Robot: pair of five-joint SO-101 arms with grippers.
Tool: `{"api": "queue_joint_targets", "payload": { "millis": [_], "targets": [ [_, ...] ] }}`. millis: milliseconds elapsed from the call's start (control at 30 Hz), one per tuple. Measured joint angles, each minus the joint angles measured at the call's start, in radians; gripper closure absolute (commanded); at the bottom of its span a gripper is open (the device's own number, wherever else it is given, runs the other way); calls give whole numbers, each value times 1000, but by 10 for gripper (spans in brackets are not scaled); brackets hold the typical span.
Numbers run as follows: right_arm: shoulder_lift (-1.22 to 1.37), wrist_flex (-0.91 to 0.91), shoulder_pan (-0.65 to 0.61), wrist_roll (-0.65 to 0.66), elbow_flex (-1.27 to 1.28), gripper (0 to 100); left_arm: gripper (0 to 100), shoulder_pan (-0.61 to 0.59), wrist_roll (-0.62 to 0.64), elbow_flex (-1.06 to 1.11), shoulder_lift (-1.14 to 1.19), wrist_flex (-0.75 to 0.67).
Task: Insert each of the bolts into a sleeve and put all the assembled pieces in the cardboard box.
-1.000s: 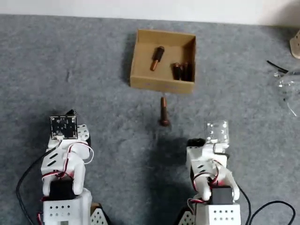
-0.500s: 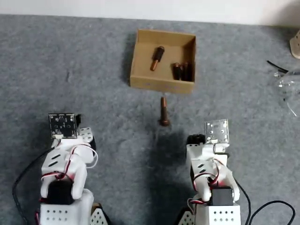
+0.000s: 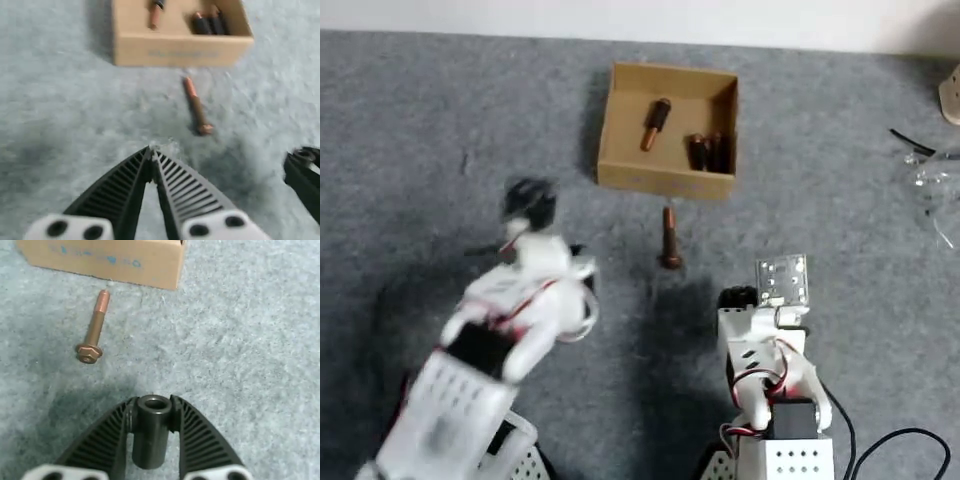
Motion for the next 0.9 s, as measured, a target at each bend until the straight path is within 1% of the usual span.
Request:
{"api": "queue_joint_targets", "payload": {
  "millis": [167,300,400,533,600,700,767,900],
  "targets": [
    [0,-61,34,0,0,994,989,98,17,-267,411,14],
    [0,-66,71,0,0,994,989,152,17,-456,671,17],
    [0,-66,75,0,0,994,989,183,17,-542,841,17],
    [0,-66,75,0,0,994,978,186,32,-634,1028,17],
    [0,-66,75,0,0,994,923,183,69,-689,1099,17],
    [0,-66,75,0,0,994,788,183,123,-766,1186,17],
    [0,-66,75,0,0,994,723,186,150,-809,1232,15],
    [0,-66,75,0,0,994,714,187,186,-875,1298,15]
  ]
}}
